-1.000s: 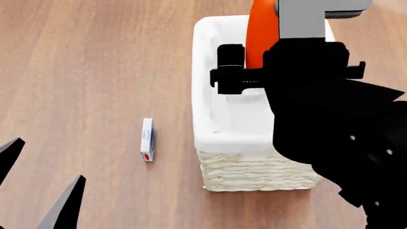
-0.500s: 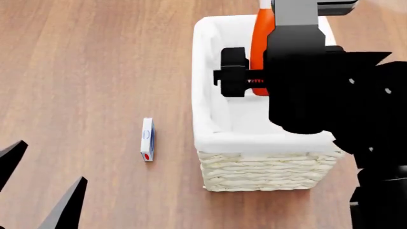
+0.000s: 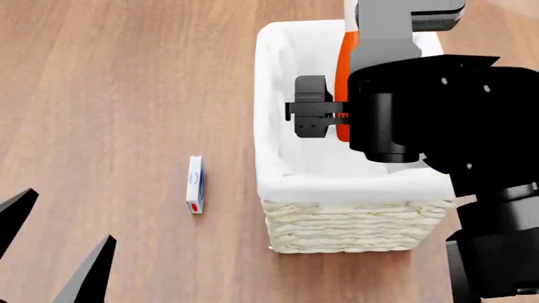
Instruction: Pick up the ketchup, and put it in the basket.
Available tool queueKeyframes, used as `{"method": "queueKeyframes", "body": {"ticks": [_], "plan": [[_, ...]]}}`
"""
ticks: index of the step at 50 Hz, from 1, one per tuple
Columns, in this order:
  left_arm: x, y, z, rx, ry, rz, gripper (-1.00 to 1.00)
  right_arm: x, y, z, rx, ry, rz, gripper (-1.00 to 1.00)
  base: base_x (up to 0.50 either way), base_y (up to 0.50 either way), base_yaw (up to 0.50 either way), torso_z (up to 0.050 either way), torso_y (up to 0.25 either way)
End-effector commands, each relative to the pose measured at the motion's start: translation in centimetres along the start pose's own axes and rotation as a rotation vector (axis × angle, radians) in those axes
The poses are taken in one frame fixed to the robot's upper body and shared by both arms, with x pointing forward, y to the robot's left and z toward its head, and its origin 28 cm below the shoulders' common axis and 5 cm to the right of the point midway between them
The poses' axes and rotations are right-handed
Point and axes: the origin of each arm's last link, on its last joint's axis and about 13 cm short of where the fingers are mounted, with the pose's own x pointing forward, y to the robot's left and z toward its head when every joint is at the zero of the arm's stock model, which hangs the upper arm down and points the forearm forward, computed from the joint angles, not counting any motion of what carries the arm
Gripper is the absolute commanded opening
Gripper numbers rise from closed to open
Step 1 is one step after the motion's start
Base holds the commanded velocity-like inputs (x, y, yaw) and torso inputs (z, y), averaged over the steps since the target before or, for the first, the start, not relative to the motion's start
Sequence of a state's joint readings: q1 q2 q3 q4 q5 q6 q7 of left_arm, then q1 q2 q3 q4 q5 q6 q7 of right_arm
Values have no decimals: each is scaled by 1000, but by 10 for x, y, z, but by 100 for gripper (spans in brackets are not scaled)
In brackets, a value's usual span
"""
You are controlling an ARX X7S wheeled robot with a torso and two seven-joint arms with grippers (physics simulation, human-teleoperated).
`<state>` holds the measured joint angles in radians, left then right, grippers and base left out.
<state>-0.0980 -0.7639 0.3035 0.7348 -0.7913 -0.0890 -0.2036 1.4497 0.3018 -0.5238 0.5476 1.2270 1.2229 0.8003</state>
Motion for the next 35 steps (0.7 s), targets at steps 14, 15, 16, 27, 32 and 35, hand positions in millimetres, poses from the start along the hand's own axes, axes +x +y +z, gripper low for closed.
{"method": "queueKeyframes", "body": {"ticks": [14,15,16,27,32,35], "plan": [[0,1,0,-18,0,1,100,15,0,-1,11,36,-14,-100,0,0,0,0,1],[0,2,0,-16,1,3,100,16,0,-1,13,37,-14,-100,0,0,0,0,0],[0,1,0,-17,1,4,100,16,0,-1,12,37,-15,-100,0,0,0,0,0],[0,3,-1,-22,2,8,100,22,4,1,-34,29,-1,-100,0,0,0,0,0],[0,3,-1,-27,3,8,100,26,5,3,-41,33,4,-100,0,0,0,0,0],[0,3,0,-28,2,7,100,28,5,3,-40,36,4,-100,0,0,0,0,0]]}}
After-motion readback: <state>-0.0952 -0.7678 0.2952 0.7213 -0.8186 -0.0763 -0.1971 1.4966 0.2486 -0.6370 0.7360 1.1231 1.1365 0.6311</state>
